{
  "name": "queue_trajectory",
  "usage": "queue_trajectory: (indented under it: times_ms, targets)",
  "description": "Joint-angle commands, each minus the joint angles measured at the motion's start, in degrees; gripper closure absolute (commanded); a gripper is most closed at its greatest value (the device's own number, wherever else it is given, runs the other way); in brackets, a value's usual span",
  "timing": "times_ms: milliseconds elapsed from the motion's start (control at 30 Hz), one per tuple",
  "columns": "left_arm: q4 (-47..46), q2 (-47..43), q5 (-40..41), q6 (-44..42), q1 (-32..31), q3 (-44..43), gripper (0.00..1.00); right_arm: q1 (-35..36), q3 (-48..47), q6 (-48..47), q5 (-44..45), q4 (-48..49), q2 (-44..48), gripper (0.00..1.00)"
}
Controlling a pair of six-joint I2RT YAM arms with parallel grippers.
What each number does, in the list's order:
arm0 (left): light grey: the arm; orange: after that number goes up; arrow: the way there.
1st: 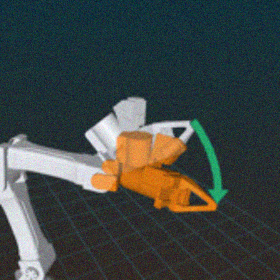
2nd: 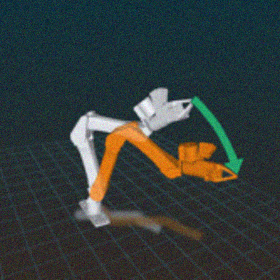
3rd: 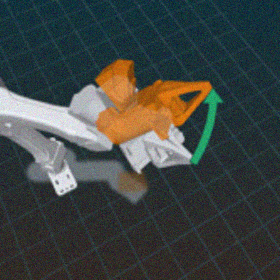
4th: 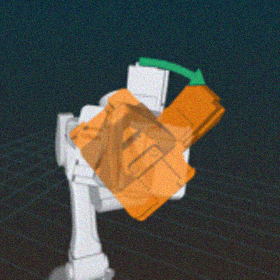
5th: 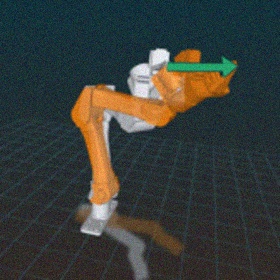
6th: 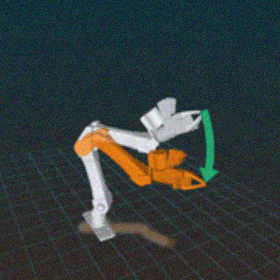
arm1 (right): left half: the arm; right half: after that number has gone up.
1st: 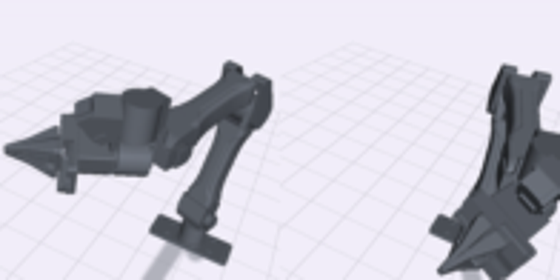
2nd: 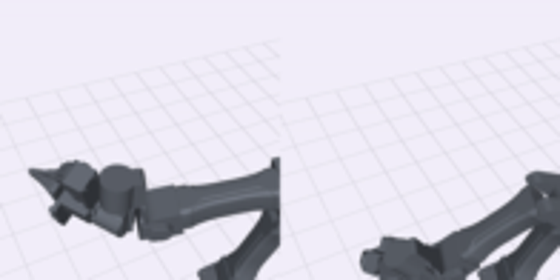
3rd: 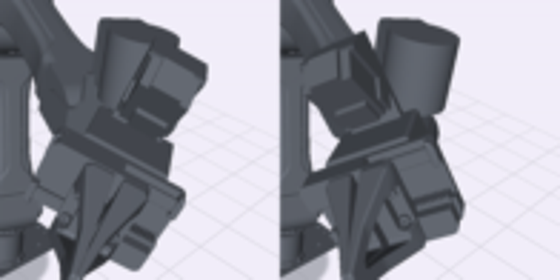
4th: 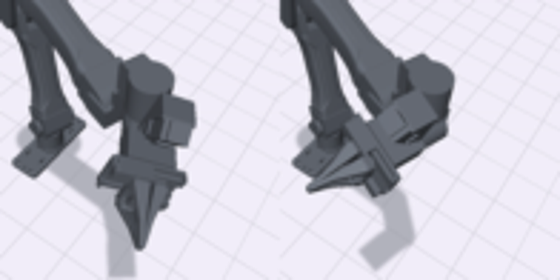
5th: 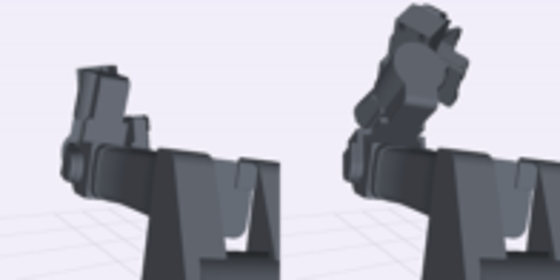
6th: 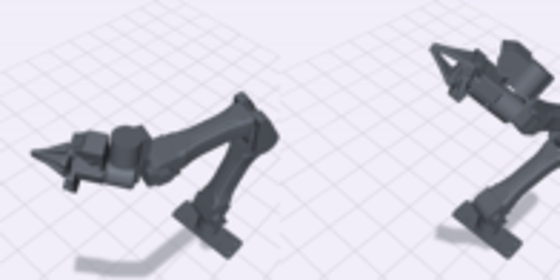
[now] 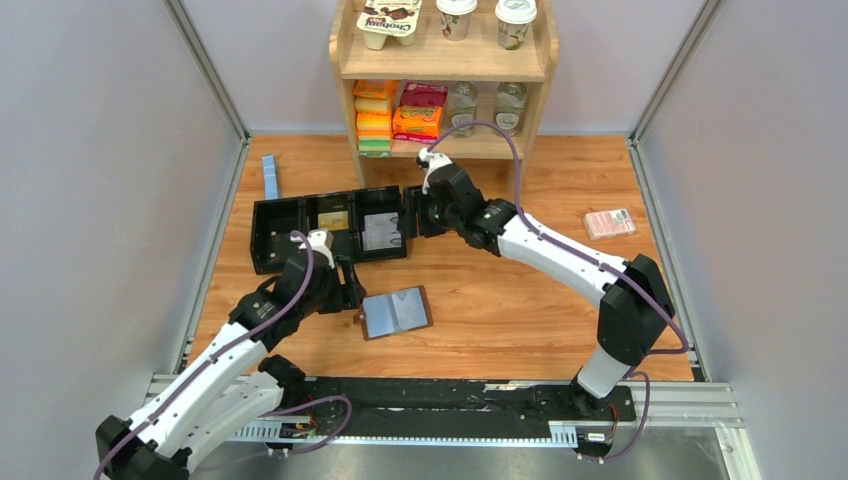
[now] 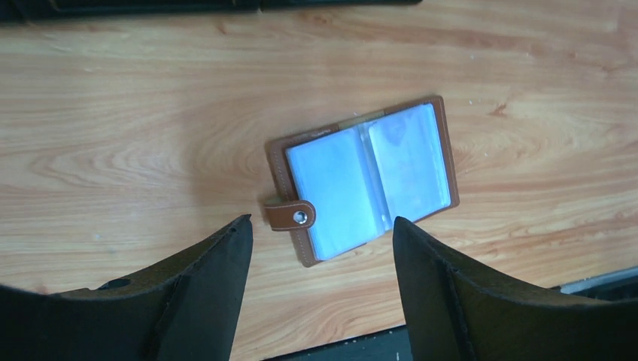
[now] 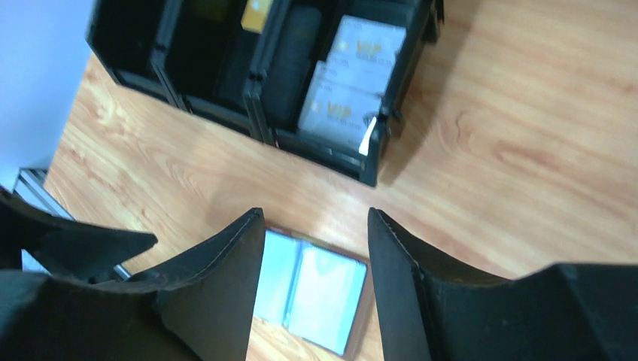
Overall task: Take the credit cards out of the card holder
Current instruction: Place the credit card in the storage box, then remove the credit card from the card holder.
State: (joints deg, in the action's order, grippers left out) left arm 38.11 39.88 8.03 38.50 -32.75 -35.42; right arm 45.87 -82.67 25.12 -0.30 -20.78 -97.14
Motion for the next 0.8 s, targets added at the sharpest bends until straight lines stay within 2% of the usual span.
queue_trajectory:
  times_ms: [0, 267, 500, 767]
  targets:
    - [-4.62, 2.48, -6.62, 2.46, -0.03, 1.23, 0.26, 1.24, 8.30, 2.20, -1.64, 0.82, 3.01, 0.46]
    - [-9.19, 8.98, -10.58, 2.72, -0.73, 3.51, 0.31, 4.40, 17.54, 6.69, -2.78, 1.96, 3.02, 0.60]
    - [-13.41, 15.40, -10.50, 2.19, -1.79, 5.01, 0.41, 7.39, 20.80, 8.10, -3.92, 5.74, -1.29, 0.65]
    - [-15.52, 22.34, -10.32, 3.51, -2.76, 6.68, 0.44, 8.71, 19.92, 7.66, -3.57, 5.31, -6.47, 0.65]
